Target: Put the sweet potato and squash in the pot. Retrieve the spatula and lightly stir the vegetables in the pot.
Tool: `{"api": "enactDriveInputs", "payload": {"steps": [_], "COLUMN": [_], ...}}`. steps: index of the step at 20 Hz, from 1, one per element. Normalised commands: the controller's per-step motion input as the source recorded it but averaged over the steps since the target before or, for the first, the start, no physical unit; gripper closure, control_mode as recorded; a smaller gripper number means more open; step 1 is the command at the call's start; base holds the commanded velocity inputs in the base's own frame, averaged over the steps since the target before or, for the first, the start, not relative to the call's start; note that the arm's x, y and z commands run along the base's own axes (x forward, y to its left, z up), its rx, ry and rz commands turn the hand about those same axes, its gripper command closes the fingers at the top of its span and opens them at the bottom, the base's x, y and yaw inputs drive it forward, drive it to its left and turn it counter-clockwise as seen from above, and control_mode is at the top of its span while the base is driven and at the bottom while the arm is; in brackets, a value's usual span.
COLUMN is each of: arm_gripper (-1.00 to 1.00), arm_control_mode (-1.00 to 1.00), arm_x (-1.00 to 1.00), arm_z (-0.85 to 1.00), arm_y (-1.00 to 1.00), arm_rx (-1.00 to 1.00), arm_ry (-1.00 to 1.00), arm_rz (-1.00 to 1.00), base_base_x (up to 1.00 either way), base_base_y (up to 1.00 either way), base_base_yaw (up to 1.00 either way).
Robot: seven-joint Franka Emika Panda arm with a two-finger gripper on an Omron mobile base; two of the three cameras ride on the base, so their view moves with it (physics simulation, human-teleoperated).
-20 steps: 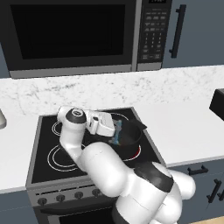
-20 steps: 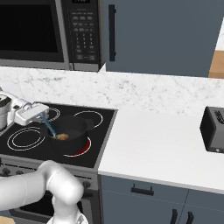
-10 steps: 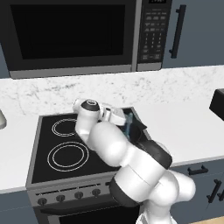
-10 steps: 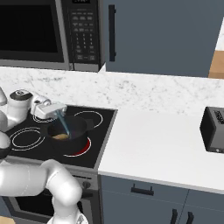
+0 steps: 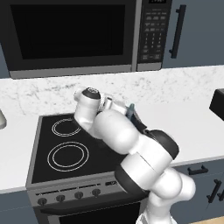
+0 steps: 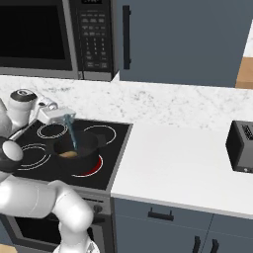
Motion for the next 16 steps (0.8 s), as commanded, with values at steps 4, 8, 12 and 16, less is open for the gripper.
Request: {"api": "enactDriveInputs", "payload": {"steps": [4,8,12,16], "arm_gripper": [1.0,1.0,1.0,1.0], "arm_control_mode": [-1.0,-1.0,-1.0,-1.0], "arm_x": [-0.18,0.0,0.02,0.2], "arm_z": [0.13,-0.75,-0.96,-0.63], "arm_y": [0.61,0.19,-0.05,-0.39], "arm_rx": [0.27,0.21,0.05,-0.02], "arm_ry": [0.07,0.02,0.0,-0.05], "arm_rz": [0.0,0.0,0.0,-0.02], "base_base_x": [0.0,0.0,0.0,0.0], "base_base_y": [0.0,0.0,0.0,0.0], "base_base_yaw": [0.0,0.0,0.0,0.0]}}
